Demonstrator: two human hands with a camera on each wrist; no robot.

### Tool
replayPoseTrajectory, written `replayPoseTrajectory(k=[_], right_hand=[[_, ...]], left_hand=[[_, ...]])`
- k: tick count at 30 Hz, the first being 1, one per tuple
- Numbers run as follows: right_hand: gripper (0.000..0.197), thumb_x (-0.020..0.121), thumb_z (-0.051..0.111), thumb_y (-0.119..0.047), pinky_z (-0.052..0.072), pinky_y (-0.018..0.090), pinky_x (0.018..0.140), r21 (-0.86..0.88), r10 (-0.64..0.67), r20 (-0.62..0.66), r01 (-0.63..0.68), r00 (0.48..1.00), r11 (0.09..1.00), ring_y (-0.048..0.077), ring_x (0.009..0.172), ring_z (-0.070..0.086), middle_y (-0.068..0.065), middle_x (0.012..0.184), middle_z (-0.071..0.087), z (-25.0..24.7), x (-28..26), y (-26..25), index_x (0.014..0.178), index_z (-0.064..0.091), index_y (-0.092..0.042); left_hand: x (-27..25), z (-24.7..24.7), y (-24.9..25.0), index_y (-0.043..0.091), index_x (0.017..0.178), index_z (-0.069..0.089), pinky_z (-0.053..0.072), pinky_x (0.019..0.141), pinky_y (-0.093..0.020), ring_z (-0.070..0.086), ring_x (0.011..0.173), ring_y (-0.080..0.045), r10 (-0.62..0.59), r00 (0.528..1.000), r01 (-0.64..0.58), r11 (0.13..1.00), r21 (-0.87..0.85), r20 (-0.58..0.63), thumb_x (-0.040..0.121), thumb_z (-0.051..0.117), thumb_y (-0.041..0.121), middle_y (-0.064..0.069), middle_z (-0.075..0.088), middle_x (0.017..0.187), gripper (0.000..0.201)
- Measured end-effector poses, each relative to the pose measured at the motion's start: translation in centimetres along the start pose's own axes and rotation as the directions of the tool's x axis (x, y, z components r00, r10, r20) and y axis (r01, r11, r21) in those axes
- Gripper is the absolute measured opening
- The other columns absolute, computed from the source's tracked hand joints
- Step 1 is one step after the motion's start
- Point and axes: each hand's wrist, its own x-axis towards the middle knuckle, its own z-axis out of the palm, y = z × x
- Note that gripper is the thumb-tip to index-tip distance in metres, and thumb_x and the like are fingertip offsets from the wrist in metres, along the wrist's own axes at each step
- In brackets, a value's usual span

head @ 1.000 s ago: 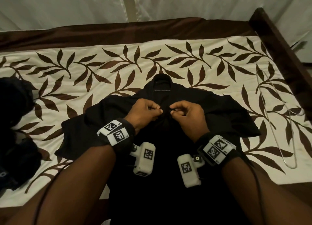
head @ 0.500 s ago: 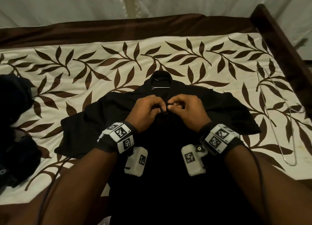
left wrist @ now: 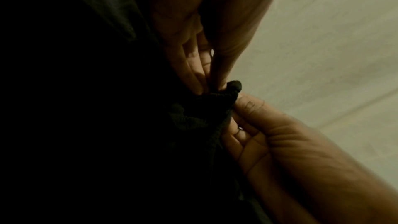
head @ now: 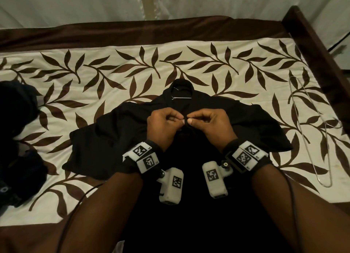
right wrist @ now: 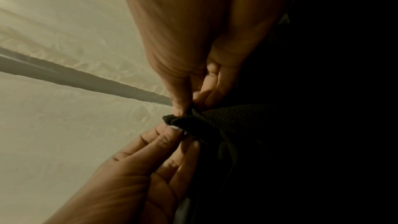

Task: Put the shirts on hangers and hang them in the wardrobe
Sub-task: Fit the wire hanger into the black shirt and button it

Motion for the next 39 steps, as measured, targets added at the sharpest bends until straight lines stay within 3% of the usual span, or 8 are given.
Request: replayPoseTrajectory(k=[5,11,14,24,31,34,37,39], right_hand=[[0.013,0.086,0.074,-0.005,0.059,0.027,0.082,-0.002,0.005,-0.014,-0.005,1.000,1.000,0.013,0.084,0.073,0.004,0.090,0.076,0.2,-0.2,0.3,0.099,0.076,-0.006],[0.011,0.086,0.074,-0.008,0.060,0.032,0.079,-0.043,0.008,0.004,-0.008,1.000,0.999,0.018,0.080,0.072,0.003,0.086,0.075,0.7,-0.5,0.6,0.096,0.076,-0.010],[0.012,0.086,0.074,-0.007,0.056,0.023,0.074,-0.059,0.034,0.012,-0.033,0.999,0.998,0.009,0.072,0.069,0.000,0.081,0.072,0.8,-0.5,0.6,0.096,0.075,-0.013],[0.013,0.087,0.072,-0.005,0.054,0.019,0.069,-0.074,0.041,0.008,-0.040,0.999,0.996,0.004,0.066,0.063,0.002,0.082,0.070,0.8,-0.5,0.0,0.097,0.072,-0.012],[0.020,0.087,0.067,-0.005,0.054,0.022,0.079,-0.297,-0.032,-0.135,-0.010,0.990,0.955,0.008,0.078,0.064,0.002,0.090,0.071,-3.8,0.5,-0.4,0.092,0.074,-0.022],[0.021,0.089,0.063,-0.010,0.053,0.035,0.094,-0.444,-0.131,-0.293,-0.014,0.947,0.896,0.014,0.094,0.066,0.000,0.104,0.071,-8.3,2.2,-1.2,0.098,0.075,-0.024],[0.025,0.094,0.056,-0.007,0.049,0.017,0.085,-0.569,-0.215,-0.301,0.006,0.929,0.822,0.017,0.097,0.062,0.001,0.112,0.065,-12.0,4.1,-3.8,0.106,0.073,-0.021],[0.028,0.095,0.053,-0.006,0.048,0.028,0.084,-0.610,-0.245,-0.280,0.025,0.928,0.792,0.024,0.099,0.062,0.005,0.110,0.066,-14.5,5.7,-5.1,0.102,0.071,-0.025]], left_hand=[[-0.4,0.0,-0.2,0.008,0.092,0.076,0.061,0.081,-0.038,0.074,0.081,-0.021,-0.099,0.993,0.107,0.985,-0.133,0.065,0.089,0.069,0.006,-0.006,0.075,0.083,0.008],[-1.3,-0.2,-0.2,0.007,0.100,0.075,0.060,0.084,-0.035,0.074,0.087,-0.017,-0.116,0.989,0.132,0.974,-0.185,0.093,0.082,0.078,0.009,-0.006,0.076,0.091,0.018],[-1.3,-0.2,-0.2,0.008,0.108,0.071,0.061,0.083,-0.034,0.074,0.086,-0.020,-0.173,0.983,0.180,0.966,-0.186,0.056,0.084,0.071,-0.003,-0.009,0.075,0.092,0.026],[-1.4,-0.4,0.2,0.010,0.099,0.072,0.060,0.079,-0.030,0.068,0.077,-0.014,-0.143,0.989,0.146,0.967,-0.210,0.031,0.086,0.070,-0.001,-0.012,0.071,0.087,0.017],[0.5,-4.6,-0.9,0.030,0.083,0.074,0.052,0.099,-0.039,0.066,0.098,-0.011,-0.131,0.970,0.143,0.989,0.043,-0.206,0.091,0.053,-0.002,0.017,0.068,0.094,0.039],[1.8,-8.4,-1.1,0.024,0.081,0.076,0.051,0.101,-0.040,0.065,0.103,-0.016,-0.239,0.898,0.243,0.969,-0.037,-0.370,0.091,0.045,-0.004,0.009,0.070,0.096,0.042],[3.2,-11.7,0.0,0.015,0.085,0.077,0.054,0.098,-0.042,0.067,0.103,-0.025,-0.317,0.863,0.254,0.945,-0.204,-0.393,0.093,0.041,-0.004,-0.007,0.072,0.103,0.041],[3.9,-13.7,1.3,0.009,0.092,0.075,0.058,0.088,-0.034,0.069,0.096,-0.023,-0.334,0.862,0.236,0.930,-0.283,-0.380,0.096,0.040,-0.004,-0.013,0.072,0.102,0.037]])
